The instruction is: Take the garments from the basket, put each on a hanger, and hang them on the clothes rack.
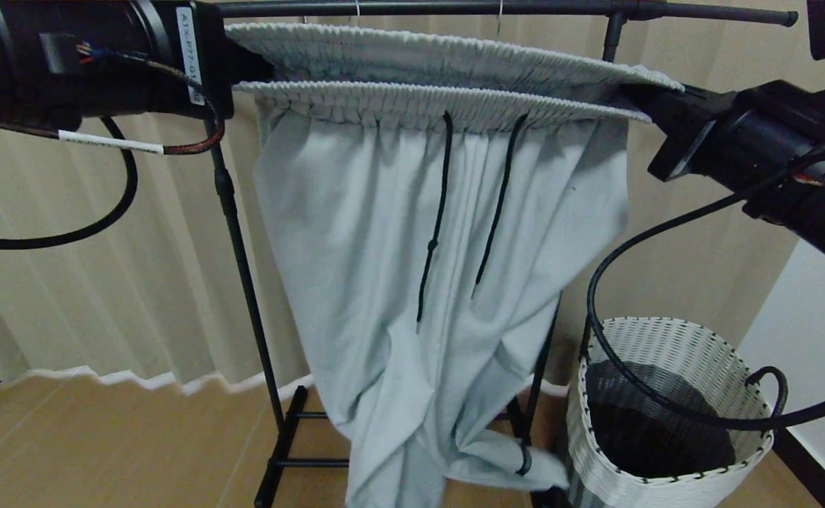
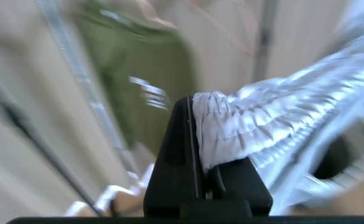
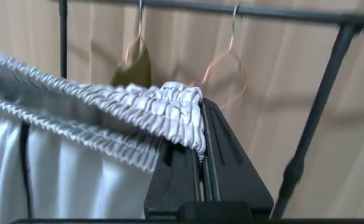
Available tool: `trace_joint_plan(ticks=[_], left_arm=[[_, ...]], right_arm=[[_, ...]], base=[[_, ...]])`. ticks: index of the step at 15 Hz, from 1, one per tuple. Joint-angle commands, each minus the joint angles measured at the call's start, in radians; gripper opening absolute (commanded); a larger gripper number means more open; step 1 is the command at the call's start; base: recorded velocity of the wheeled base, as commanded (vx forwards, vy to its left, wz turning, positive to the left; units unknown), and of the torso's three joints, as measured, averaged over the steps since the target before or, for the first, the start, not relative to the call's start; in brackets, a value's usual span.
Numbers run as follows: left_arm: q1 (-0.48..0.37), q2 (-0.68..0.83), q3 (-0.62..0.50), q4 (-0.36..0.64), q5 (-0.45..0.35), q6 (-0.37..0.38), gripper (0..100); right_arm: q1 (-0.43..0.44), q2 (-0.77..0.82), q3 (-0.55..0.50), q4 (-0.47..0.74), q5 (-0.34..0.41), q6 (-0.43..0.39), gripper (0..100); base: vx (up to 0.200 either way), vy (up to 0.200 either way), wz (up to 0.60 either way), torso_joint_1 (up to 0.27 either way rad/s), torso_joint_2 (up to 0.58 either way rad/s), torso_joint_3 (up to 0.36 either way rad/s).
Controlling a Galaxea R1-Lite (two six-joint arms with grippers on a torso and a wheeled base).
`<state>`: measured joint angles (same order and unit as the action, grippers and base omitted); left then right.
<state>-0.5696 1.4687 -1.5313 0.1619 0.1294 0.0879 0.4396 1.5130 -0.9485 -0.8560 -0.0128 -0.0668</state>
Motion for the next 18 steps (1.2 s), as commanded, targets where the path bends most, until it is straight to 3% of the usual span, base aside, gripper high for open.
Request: trace_joint_plan(ticks=[1, 3, 7, 10, 14, 16, 18], left_arm=[[-0.064, 0.015, 0.059, 0.021, -0.002, -0.057, 0], [-0.082, 0.01, 0.131, 0.019, -0.002, -0.088, 0], [-0.082, -0.001, 0.166, 0.024, 0.001, -0.178, 0], [-0.079, -0.016, 0.224, 0.014, 0.006, -0.177, 0], [-0.075, -0.053, 0.438, -0.251, 0.004, -0.134, 0], [-0.059, -0.051, 0.441, -0.229, 0.004, -0.119, 0], [-0.059, -0.042, 0.359, -0.12, 0.001, -0.131, 0]], right_arm=[[-0.004, -0.02, 0.077, -0.005, -0.001, 0.001, 0], [-0.004, -0.039, 0.117, -0.003, 0.0, 0.002, 0], [-0.004, -0.04, 0.125, -0.003, -0.001, 0.001, 0], [-0.004, -0.039, 0.126, -0.003, -0.001, -0.001, 0], [-0.004, -0.028, 0.177, -0.003, -0.003, -0.001, 0], [-0.004, -0.039, 0.178, -0.002, -0.006, -0.002, 0], [-0.005, -0.088, 0.18, 0.023, -0.004, -0.01, 0]], base=[[0.0, 0.0, 0.0, 0.0, 0.0, 0.0], [0.0, 0.0, 0.0, 0.0, 0.0, 0.0], [0.0, 0.0, 0.0, 0.0, 0.0, 0.0], [0.0, 0.0, 0.0, 0.0, 0.0, 0.0], [0.0, 0.0, 0.0, 0.0, 0.0, 0.0], [0.0, 0.0, 0.0, 0.0, 0.0, 0.0], [0.0, 0.0, 0.0, 0.0, 0.0, 0.0]])
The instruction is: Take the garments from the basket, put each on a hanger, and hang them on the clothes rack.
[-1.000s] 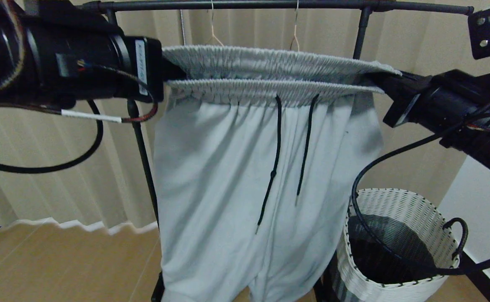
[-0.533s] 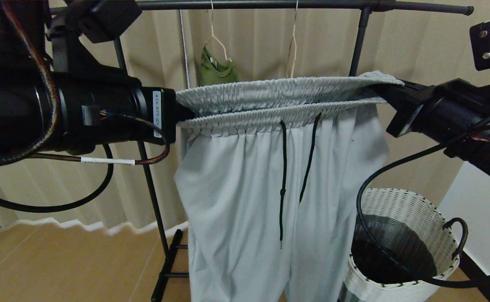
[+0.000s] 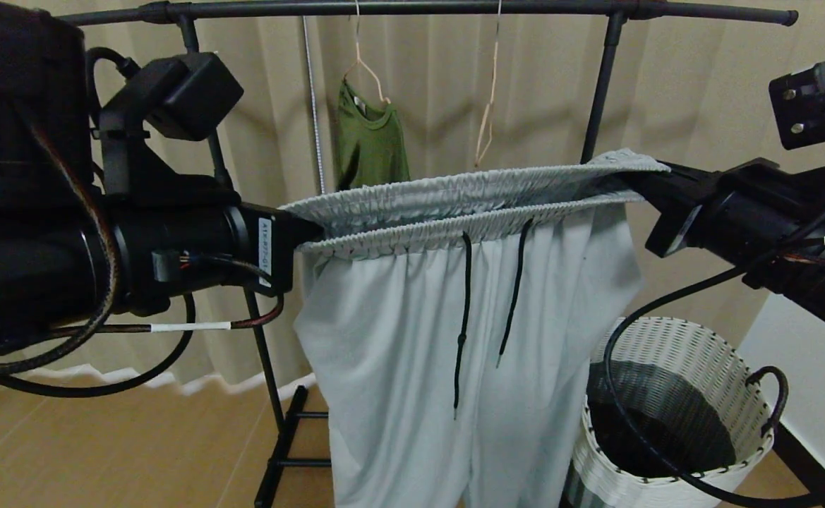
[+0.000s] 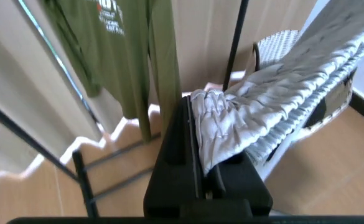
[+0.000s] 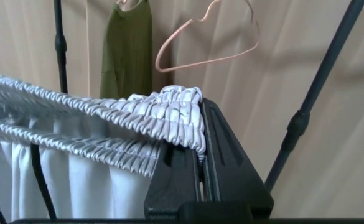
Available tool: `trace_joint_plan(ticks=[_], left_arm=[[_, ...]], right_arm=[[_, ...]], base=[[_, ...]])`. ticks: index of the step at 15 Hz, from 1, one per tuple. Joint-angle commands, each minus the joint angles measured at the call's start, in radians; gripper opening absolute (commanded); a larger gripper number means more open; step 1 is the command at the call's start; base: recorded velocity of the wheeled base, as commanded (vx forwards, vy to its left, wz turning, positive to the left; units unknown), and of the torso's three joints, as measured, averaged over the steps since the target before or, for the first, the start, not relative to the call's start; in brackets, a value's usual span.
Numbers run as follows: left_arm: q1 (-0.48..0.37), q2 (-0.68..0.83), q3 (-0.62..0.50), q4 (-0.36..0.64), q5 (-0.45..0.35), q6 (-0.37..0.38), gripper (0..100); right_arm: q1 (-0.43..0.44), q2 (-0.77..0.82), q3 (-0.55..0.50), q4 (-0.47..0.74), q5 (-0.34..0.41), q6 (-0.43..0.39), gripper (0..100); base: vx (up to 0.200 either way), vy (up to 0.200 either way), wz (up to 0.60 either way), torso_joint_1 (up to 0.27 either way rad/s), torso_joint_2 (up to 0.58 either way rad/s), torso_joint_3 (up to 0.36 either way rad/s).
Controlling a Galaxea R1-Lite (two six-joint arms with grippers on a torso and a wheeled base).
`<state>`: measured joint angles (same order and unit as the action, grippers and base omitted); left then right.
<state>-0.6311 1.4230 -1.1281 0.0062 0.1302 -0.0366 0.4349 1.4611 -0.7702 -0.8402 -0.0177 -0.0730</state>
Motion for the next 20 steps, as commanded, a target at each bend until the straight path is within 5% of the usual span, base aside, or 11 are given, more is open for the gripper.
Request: trace_joint_plan(ticks=[1, 5, 9, 15, 17, 20], left_arm=[[0.002, 0.025, -0.091, 0.064, -0.001, -0.031, 0], [0.008, 0.186, -0.236, 0.061, -0.001, -0.078, 0], [0.011, 0.295, -0.329, 0.058, -0.001, -0.114, 0], [0.013, 0.277, -0.322, 0.072, -0.001, -0.112, 0], [0.014, 0.208, -0.315, 0.152, -0.015, -0.106, 0], [0.034, 0.073, -0.292, 0.29, -0.173, -0.105, 0]], right_arm=[[-0.001, -0.08, 0.0, 0.049, 0.002, -0.004, 0], [0.007, -0.294, 0.029, 0.337, 0.031, 0.007, 0], [0.028, -0.383, 0.137, 0.336, 0.205, 0.062, 0], [-0.001, -0.347, 0.134, 0.336, 0.202, 0.058, 0], [-0.064, -0.281, 0.103, 0.334, 0.202, 0.03, 0], [-0.113, -0.148, 0.023, 0.276, 0.2, 0.01, 0]], base=[[0.0, 0.0, 0.0, 0.0, 0.0, 0.0], [0.0, 0.0, 0.0, 0.0, 0.0, 0.0], [0.0, 0.0, 0.0, 0.0, 0.0, 0.0], [0.0, 0.0, 0.0, 0.0, 0.0, 0.0], [0.0, 0.0, 0.0, 0.0, 0.0, 0.0], [0.0, 0.0, 0.0, 0.0, 0.0, 0.0]])
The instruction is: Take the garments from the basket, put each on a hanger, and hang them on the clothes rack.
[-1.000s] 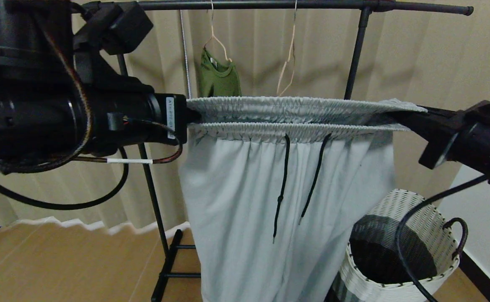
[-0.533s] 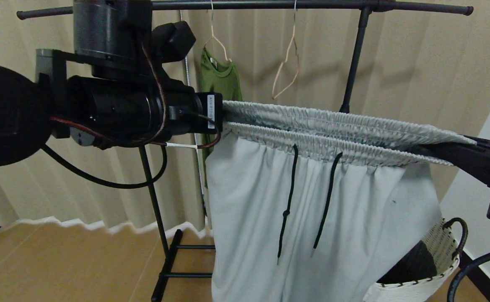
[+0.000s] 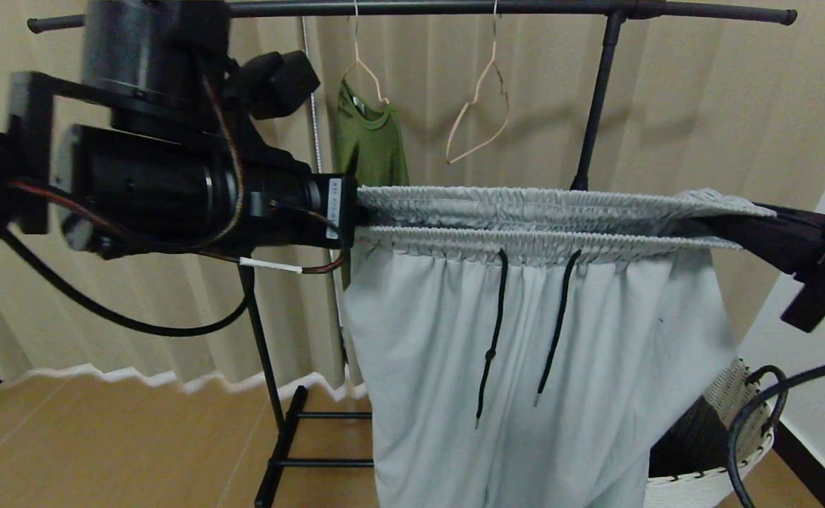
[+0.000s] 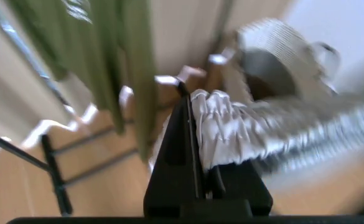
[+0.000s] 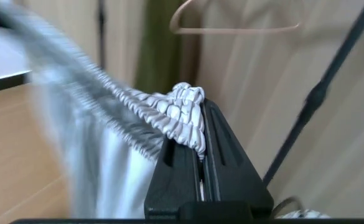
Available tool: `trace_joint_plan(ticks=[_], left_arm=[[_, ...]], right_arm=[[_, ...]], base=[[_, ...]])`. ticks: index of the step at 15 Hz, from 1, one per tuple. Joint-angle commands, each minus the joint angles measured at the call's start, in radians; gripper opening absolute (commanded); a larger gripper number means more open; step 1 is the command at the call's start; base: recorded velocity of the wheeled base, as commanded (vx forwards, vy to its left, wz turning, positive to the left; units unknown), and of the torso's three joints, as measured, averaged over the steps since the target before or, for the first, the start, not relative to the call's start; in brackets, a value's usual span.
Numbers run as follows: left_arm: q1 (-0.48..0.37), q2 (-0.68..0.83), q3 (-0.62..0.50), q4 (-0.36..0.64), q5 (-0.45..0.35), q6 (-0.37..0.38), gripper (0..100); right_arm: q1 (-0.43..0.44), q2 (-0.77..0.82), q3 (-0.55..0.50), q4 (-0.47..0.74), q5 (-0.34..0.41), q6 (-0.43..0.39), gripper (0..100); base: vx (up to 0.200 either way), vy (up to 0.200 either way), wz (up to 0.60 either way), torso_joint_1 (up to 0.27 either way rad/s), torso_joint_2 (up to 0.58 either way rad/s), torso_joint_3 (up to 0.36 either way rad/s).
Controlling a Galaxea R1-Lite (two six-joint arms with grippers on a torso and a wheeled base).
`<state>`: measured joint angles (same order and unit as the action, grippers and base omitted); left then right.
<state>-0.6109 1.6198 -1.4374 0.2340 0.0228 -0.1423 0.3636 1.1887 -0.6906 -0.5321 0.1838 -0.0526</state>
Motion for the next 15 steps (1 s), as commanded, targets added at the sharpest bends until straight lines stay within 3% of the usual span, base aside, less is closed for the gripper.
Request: trace_joint_plan(ticks=[1, 5, 9, 15], left_arm=[[0.017, -0.146, 0.026, 0.08, -0.086, 0.003, 0], [0.01, -0.311, 0.166, 0.11, -0.138, 0.064, 0], [-0.03, -0.413, 0.216, 0.11, -0.346, 0.058, 0], [-0.076, -0.423, 0.262, 0.102, -0.342, 0.058, 0]], right_arm=[[-0.045, 0.149, -0.067, -0.058, -0.004, -0.012, 0], [-0.046, 0.377, -0.182, -0.305, -0.067, -0.016, 0], [-0.002, 0.473, -0.303, -0.319, -0.063, 0.007, 0], [0.021, 0.479, -0.313, -0.312, -0.069, 0.034, 0]], base=[[0.0, 0.0, 0.0, 0.0, 0.0, 0.0], [0.0, 0.0, 0.0, 0.0, 0.0, 0.0], [0.0, 0.0, 0.0, 0.0, 0.0, 0.0], [0.0, 0.0, 0.0, 0.0, 0.0, 0.0]])
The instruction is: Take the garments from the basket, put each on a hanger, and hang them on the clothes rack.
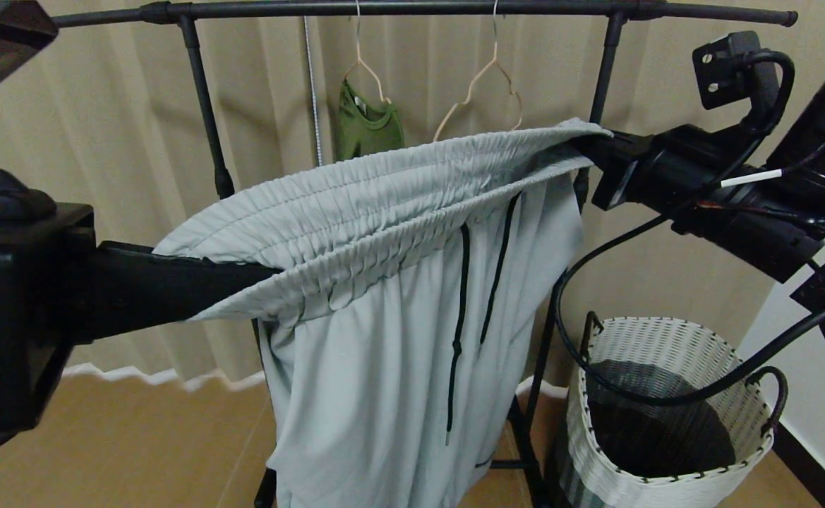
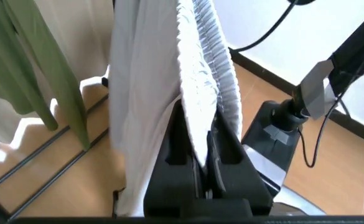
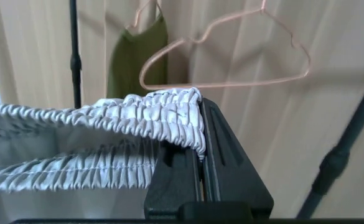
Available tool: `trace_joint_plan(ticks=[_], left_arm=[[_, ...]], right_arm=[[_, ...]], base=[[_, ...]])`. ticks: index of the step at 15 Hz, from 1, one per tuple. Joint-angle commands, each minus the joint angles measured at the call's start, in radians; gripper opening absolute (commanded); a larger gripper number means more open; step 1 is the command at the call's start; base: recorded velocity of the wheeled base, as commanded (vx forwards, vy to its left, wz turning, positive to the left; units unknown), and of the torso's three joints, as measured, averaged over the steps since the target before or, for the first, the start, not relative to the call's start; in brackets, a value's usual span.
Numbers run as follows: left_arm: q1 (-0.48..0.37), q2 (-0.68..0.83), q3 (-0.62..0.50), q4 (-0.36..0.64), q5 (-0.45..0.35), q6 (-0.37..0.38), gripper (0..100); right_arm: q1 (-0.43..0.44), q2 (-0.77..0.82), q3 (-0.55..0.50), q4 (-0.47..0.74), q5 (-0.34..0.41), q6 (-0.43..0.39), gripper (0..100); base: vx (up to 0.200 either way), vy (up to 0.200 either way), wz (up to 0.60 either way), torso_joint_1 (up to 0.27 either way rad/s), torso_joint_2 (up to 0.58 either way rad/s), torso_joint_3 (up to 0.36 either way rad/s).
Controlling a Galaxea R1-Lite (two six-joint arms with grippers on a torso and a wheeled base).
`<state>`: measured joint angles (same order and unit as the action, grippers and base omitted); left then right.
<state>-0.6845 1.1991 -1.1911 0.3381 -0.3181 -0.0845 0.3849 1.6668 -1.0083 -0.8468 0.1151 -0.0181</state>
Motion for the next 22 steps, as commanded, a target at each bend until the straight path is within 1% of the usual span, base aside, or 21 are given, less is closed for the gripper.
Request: trace_joint_plan(ticks=[1, 2, 3, 4, 5, 6, 7, 8, 9, 10, 12, 13, 16, 18, 19, 22], left_arm=[[0.002, 0.003, 0.019, -0.002, 0.008, 0.0, 0], [0.006, 0.03, 0.005, -0.005, 0.065, 0.0, 0], [0.006, 0.036, 0.001, -0.007, 0.083, 0.0, 0], [0.003, 0.092, -0.036, -0.044, 0.303, 0.003, 0], [0.005, 0.108, -0.039, -0.064, 0.352, 0.008, 0], [0.005, 0.148, -0.042, -0.129, 0.445, 0.008, 0], [0.008, 0.166, -0.039, -0.157, 0.475, 0.012, 0], [0.02, 0.198, -0.036, -0.183, 0.522, 0.012, 0], [0.033, 0.226, -0.033, -0.197, 0.548, 0.014, 0], [0.034, 0.249, -0.028, -0.203, 0.557, 0.012, 0], [0.034, 0.266, -0.027, -0.22, 0.557, 0.014, 0], [0.034, 0.267, -0.028, -0.235, 0.557, 0.014, 0], [0.039, 0.264, -0.042, -0.286, 0.557, 0.014, 0], [0.046, 0.27, -0.032, -0.291, 0.557, 0.015, 0], [0.046, 0.29, -0.015, -0.295, 0.557, 0.019, 0], [0.046, 0.303, -0.021, -0.372, 0.556, 0.017, 0]], right_arm=[[-0.003, -0.007, 0.013, 0.009, -0.006, -0.002, 0], [-0.006, -0.042, 0.037, 0.02, -0.026, -0.008, 0], [-0.006, -0.05, 0.042, 0.028, -0.031, -0.008, 0], [-0.006, -0.133, 0.053, 0.121, -0.046, -0.017, 0], [-0.006, -0.16, 0.05, 0.152, -0.046, -0.017, 0], [-0.011, -0.211, 0.046, 0.204, -0.048, -0.019, 0], [-0.017, -0.234, 0.05, 0.226, -0.048, -0.019, 0], [-0.021, -0.259, 0.065, 0.252, -0.048, -0.019, 0], [-0.023, -0.272, 0.093, 0.256, -0.048, -0.019, 0], [-0.024, -0.28, 0.129, 0.255, -0.048, -0.019, 0], [-0.024, -0.285, 0.171, 0.249, -0.048, -0.019, 0], [-0.026, -0.285, 0.163, 0.25, -0.049, -0.017, 0], [-0.084, -0.277, 0.125, 0.256, -0.049, -0.017, 0], [-0.086, -0.272, 0.132, 0.256, -0.08, -0.017, 0], [-0.083, -0.266, 0.14, 0.25, -0.124, -0.016, 0], [-0.078, -0.28, 0.134, 0.244, -0.129, -0.016, 0]], base=[[0.0, 0.0, 0.0, 0.0, 0.0, 0.0], [0.0, 0.0, 0.0, 0.0, 0.0, 0.0], [0.0, 0.0, 0.0, 0.0, 0.0, 0.0], [0.0, 0.0, 0.0, 0.0, 0.0, 0.0], [0.0, 0.0, 0.0, 0.0, 0.0, 0.0], [0.0, 0.0, 0.0, 0.0, 0.0, 0.0], [0.0, 0.0, 0.0, 0.0, 0.0, 0.0], [0.0, 0.0, 0.0, 0.0, 0.0, 0.0], [0.0, 0.0, 0.0, 0.0, 0.0, 0.0], [0.0, 0.0, 0.0, 0.0, 0.0, 0.0], [0.0, 0.0, 0.0, 0.0, 0.0, 0.0], [0.0, 0.0, 0.0, 0.0, 0.0, 0.0], [0.0, 0.0, 0.0, 0.0, 0.0, 0.0], [0.0, 0.0, 0.0, 0.0, 0.0, 0.0], [0.0, 0.0, 0.0, 0.0, 0.0, 0.0], [0.0, 0.0, 0.0, 0.0, 0.0, 0.0]])
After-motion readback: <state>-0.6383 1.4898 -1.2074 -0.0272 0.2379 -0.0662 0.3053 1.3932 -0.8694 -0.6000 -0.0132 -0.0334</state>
